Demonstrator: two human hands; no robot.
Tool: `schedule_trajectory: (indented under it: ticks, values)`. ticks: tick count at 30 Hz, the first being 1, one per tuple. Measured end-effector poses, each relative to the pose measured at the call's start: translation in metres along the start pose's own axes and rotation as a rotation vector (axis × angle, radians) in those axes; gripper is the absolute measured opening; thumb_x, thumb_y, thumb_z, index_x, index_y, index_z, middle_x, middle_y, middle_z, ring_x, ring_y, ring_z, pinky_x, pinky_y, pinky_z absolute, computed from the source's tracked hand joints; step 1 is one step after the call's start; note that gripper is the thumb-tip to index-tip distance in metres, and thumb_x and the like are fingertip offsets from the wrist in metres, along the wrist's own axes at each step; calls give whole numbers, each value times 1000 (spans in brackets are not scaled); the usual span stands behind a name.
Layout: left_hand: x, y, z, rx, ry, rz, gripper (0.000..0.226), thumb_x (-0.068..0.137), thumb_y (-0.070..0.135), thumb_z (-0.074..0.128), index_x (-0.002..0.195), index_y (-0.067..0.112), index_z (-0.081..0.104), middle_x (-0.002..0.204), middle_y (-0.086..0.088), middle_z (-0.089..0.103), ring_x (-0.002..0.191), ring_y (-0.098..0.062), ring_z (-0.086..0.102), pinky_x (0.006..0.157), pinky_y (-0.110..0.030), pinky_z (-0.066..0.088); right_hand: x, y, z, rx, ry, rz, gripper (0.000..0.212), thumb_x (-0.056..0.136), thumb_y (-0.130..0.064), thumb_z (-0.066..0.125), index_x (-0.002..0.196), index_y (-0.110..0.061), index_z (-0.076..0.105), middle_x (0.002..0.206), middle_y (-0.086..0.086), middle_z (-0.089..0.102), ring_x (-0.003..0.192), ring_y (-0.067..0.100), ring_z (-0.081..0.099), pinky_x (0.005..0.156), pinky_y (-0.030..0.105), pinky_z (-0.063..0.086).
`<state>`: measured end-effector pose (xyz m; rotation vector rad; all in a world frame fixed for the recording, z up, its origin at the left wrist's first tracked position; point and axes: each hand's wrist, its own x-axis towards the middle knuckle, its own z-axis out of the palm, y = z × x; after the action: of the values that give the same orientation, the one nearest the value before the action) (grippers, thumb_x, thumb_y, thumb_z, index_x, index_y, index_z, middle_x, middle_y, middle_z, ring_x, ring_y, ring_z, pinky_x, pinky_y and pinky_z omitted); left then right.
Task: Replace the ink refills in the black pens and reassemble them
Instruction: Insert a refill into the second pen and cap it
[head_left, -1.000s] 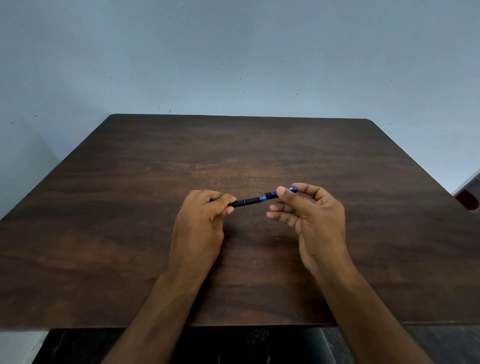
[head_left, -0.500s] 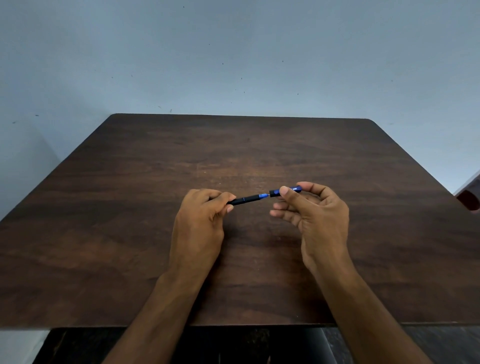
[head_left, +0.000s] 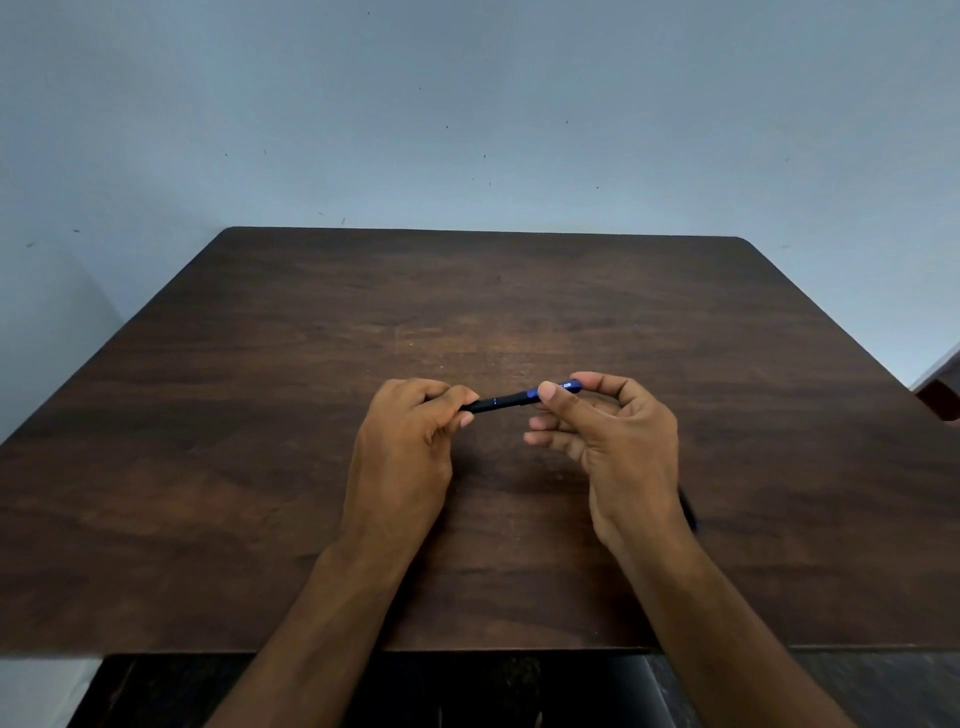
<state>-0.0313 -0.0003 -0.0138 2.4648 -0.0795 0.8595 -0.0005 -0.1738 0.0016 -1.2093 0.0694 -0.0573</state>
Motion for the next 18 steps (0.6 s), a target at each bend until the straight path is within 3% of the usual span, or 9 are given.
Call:
schedule_trajectory:
  ticks: [3, 10, 14, 18]
  values:
    - [0, 0, 0, 4, -4, -4, 20, 87, 9, 71, 106, 15, 77, 94, 3, 70, 90, -14, 58, 77, -8, 31, -1, 2, 0, -37, 19, -23, 42, 72, -11, 86, 107, -1, 64, 84, 18, 78, 70, 32, 77, 63, 39, 64]
    - [0, 0, 0, -60, 25, 1, 21, 86, 3, 71, 105, 10, 77, 94, -1, 70, 84, -18, 63, 72, -30, 51, 0, 11, -3, -139, 32, -110, 12, 81, -11, 82, 92, -6, 79, 79, 10, 79, 68, 26, 77, 65, 37, 64]
    - [1, 4, -2, -71, 34, 0, 21, 85, 0, 72, 104, 8, 77, 93, -3, 70, 86, -17, 63, 73, -21, 46, -1, 13, -2, -260, 63, -197, 8, 90, -18, 76, 85, -15, 81, 72, 7, 78, 66, 25, 77, 71, 49, 65]
    - [1, 4, -2, -87, 21, 0, 20, 83, -3, 73, 101, 5, 77, 92, -4, 70, 85, -18, 63, 74, -17, 44, -4, 14, 2, -372, 99, -290, 15, 92, -20, 74, 78, -22, 80, 68, 0, 77, 61, 19, 76, 72, 51, 64]
